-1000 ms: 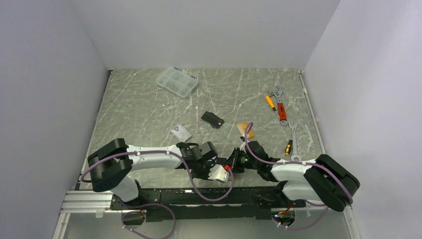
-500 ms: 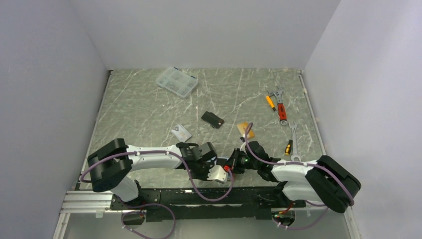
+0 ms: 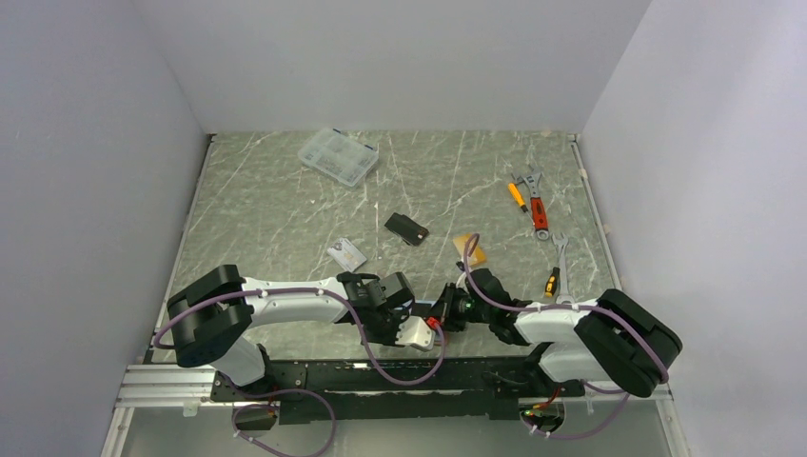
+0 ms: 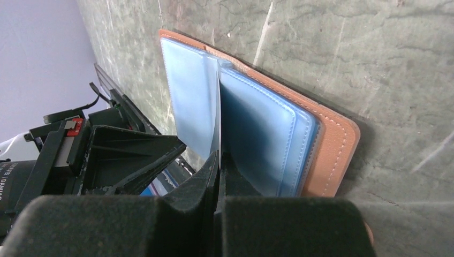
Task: Put the credit cards into the card holder
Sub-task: Insert the credit card into the card holder.
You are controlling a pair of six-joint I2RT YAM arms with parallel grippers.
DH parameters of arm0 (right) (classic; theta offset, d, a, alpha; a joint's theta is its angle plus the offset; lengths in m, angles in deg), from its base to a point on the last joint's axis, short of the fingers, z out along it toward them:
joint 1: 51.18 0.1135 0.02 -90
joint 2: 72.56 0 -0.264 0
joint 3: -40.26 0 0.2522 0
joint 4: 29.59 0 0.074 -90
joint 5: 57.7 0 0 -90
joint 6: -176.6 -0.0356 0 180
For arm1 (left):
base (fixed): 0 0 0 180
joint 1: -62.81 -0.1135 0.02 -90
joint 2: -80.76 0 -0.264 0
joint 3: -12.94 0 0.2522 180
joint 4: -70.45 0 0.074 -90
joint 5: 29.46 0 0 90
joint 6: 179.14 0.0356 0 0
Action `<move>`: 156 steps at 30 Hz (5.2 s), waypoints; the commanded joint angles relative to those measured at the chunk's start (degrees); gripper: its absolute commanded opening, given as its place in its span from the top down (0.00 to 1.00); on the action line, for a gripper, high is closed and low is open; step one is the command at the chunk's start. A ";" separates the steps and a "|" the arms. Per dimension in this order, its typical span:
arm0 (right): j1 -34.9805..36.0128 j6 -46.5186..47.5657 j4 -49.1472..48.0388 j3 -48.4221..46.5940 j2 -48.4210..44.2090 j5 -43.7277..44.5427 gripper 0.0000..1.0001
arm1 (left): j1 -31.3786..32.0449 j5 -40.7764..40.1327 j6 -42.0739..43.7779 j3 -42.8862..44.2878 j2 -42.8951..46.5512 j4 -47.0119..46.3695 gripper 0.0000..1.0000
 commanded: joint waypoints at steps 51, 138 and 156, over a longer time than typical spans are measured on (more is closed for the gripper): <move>1.13 3.37 5.18 -1.08 5.57 -1.24 1.00 | 0.12 1.73 -0.13 0.50 1.41 2.06 1.00; 2.55 9.65 9.65 -12.62 19.49 -6.88 0.93 | -8.21 -3.60 5.00 -1.61 0.03 -0.46 1.00; 5.52 11.29 33.35 -19.03 11.55 9.15 0.40 | -10.30 1.44 5.67 -2.29 5.67 0.14 1.00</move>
